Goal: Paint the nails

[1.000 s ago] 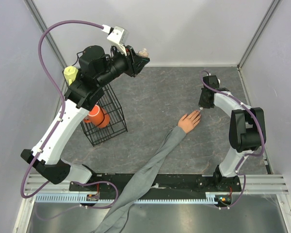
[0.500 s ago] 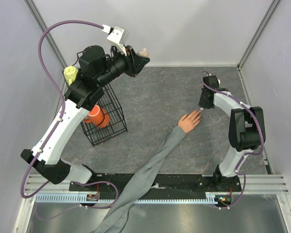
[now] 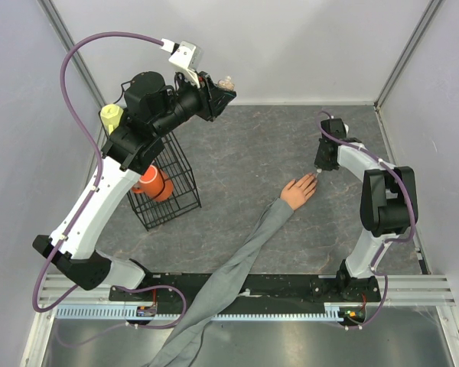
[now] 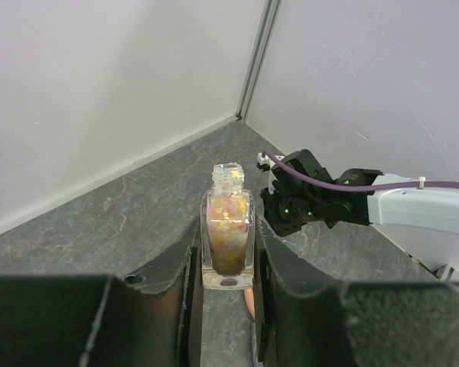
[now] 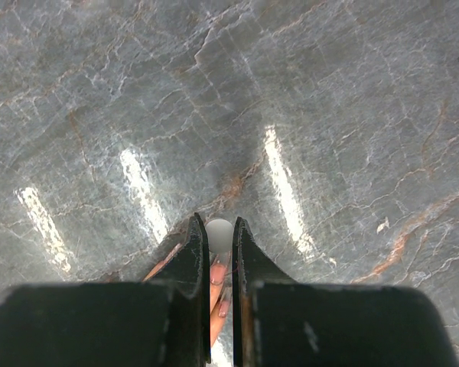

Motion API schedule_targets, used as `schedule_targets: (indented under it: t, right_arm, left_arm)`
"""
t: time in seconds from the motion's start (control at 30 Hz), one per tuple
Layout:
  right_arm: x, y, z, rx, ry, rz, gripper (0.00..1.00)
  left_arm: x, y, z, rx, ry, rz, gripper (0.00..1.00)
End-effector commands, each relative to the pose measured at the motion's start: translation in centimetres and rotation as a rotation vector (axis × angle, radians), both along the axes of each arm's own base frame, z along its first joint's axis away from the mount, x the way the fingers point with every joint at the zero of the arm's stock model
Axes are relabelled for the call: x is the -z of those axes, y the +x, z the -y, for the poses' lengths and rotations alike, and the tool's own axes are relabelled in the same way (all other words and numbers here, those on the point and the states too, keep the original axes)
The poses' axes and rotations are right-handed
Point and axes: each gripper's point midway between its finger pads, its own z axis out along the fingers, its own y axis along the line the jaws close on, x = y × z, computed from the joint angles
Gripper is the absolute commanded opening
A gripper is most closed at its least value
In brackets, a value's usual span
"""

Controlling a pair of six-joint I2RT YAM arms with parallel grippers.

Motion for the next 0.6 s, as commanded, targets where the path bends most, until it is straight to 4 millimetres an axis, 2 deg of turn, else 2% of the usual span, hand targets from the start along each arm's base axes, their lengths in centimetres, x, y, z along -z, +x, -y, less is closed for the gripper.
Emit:
schedule_targets:
  t: [0.0,0.23,0.57]
  right_arm:
    - [-2.0,2.0,1.0,0.024,-0.019,0.061,0.00]
    - [-4.0,1.4,0.9,0.022,-0.010,0.090,0.00]
    - [-3.3,-0.5,-0.9,-0.032,0.051,0.065,0.00]
  left_arm:
    - [-2.3,-0.6,-0.5,0.009,-0.043,0.048,0.02]
    - [-2.2,-0.9,-0.6,0.010,-0.041,0.048,0.02]
    - [-2.2,-1.3,-0.6,0.021,-0.054,0.040,0.02]
